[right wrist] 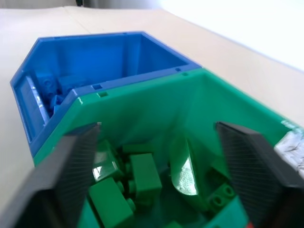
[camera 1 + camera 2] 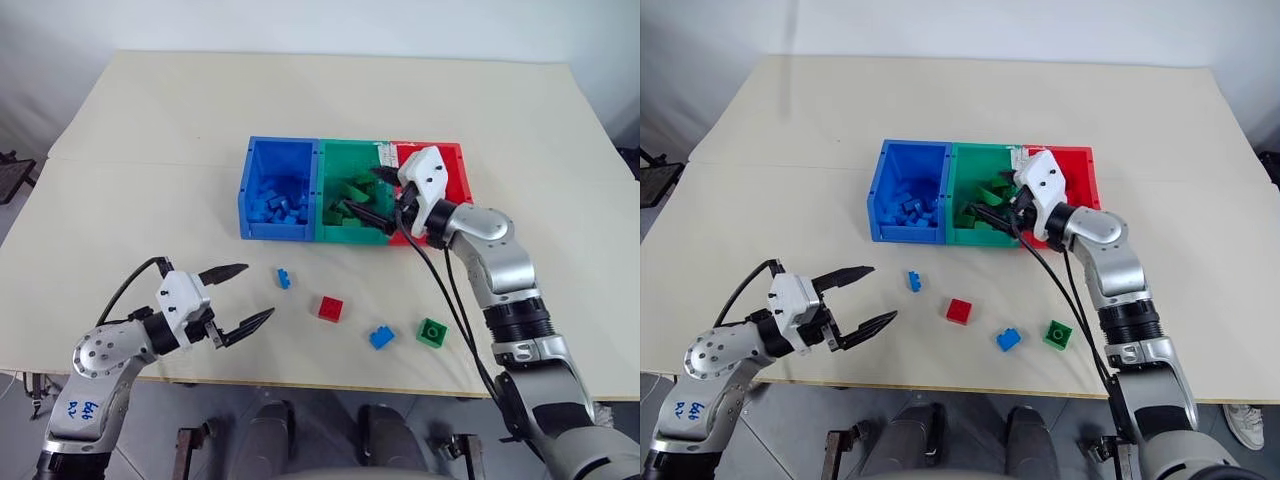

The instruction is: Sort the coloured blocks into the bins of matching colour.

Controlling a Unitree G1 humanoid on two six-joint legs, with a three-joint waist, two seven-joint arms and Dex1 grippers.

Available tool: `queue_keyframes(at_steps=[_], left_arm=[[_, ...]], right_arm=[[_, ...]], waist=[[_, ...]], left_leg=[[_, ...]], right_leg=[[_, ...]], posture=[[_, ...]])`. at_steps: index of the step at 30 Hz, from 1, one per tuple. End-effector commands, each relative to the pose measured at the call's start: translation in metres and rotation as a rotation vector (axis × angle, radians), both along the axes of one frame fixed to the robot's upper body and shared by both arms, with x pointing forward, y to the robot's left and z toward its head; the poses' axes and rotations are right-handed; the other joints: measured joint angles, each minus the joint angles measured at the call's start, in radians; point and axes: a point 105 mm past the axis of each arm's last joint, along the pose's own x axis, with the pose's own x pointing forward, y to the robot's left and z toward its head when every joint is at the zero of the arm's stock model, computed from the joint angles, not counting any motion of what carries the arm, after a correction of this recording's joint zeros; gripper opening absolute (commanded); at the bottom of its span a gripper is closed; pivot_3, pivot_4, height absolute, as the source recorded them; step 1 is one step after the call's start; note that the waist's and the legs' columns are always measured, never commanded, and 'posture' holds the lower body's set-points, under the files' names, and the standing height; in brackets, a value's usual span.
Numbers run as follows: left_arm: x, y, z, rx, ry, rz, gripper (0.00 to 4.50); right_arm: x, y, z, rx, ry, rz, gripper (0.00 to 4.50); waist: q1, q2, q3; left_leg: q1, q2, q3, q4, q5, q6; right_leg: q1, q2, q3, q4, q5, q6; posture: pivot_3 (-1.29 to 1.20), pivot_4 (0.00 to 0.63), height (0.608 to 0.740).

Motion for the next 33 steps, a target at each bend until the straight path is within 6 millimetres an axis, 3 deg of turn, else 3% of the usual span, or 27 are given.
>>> queue_keyframes(at_steps=[1, 2, 6, 11, 16, 20, 23, 28, 33], left_arm=[[0.001, -0.013, 0.01, 0.007, -0.038, -0.067, 4.5], [0.001, -0.015, 0.011, 0.009, -0.038, -0.08, 4.5], [0.006, -0.033, 0.013, 0.032, -0.044, -0.193, 4.5], [0.011, -0.039, 0.015, 0.043, -0.036, -0.272, 4.5], [0.016, -0.041, 0.013, 0.061, -0.012, -0.338, 4.5], [0.018, -0.045, 0.012, 0.07, 0.002, -0.365, 4.5], [0.019, -0.045, 0.014, 0.081, -0.026, -0.359, 4.5], [0.008, -0.039, 0.014, 0.052, 0.001, -0.348, 4.5], [-0.002, -0.026, 0.01, 0.06, 0.01, -0.297, 4.5]], right_arm=[[-0.033, -0.023, 0.012, 0.044, -0.074, 0.09, 4.47], [-0.04, -0.027, 0.011, 0.05, -0.077, 0.104, 4.47], [-0.098, -0.084, 0.002, 0.083, -0.119, 0.109, 4.47], [-0.143, -0.144, -0.024, 0.0, -0.026, -0.05, 4.47], [-0.177, -0.183, -0.055, -0.086, 0.058, -0.131, 4.47], [-0.196, -0.199, -0.073, -0.165, 0.136, -0.105, 4.47], [-0.185, -0.182, -0.076, -0.13, 0.16, -0.025, 4.47], [-0.161, -0.13, -0.08, -0.092, 0.177, 0.163, 4.47], [-0.136, -0.1, -0.103, -0.166, 0.271, 0.22, 4.47]], waist=[[0.004, 0.0, 0.0], [0.007, 0.0, 0.0], [0.022, 0.0, 0.0], [0.018, 0.0, 0.0], [0.005, 0.0, 0.0], [0.001, 0.0, 0.0], [-0.008, 0.0, 0.0], [-0.012, 0.001, 0.0], [0.003, 0.0, 0.0]], left_leg=[[0.0, 0.0, 0.0, 0.001, 0.0, 0.0], [0.0, -0.001, 0.001, 0.001, 0.0, 0.0], [-0.001, -0.001, 0.001, 0.0, -0.001, 0.001], [0.001, 0.0, 0.006, 0.001, -0.001, 0.002], [0.005, 0.002, 0.009, 0.001, 0.0, 0.002], [0.005, 0.002, 0.009, 0.001, 0.0, 0.002], [0.007, 0.002, 0.012, 0.001, -0.001, 0.002], [0.011, 0.004, 0.014, 0.0, 0.0, 0.001], [0.013, 0.004, 0.012, 0.001, -0.001, 0.001]], right_leg=[[0.001, 0.0, -0.001, -0.001, 0.0, 0.0], [0.002, 0.0, -0.002, -0.002, 0.0, 0.0], [0.003, 0.0, -0.002, -0.003, 0.0, 0.0], [0.004, 0.0, -0.001, -0.005, 0.0, 0.001], [0.005, 0.002, 0.001, -0.005, 0.0, 0.001], [0.006, 0.001, 0.002, -0.005, 0.001, 0.001], [0.006, 0.001, 0.005, -0.005, 0.001, 0.002], [0.008, 0.002, 0.006, -0.004, 0.001, 0.002], [0.009, 0.002, 0.008, -0.005, 0.001, 0.002]], posture=[[0.0, 0.15, 0.74], [0.0, 0.15, 0.74], [0.0, 0.15, 0.74], [0.0, 0.15, 0.74], [0.0, 0.15, 0.74], [0.0, 0.15, 0.74], [0.0, 0.15, 0.74], [0.0, 0.15, 0.74], [0.0, 0.15, 0.74]])
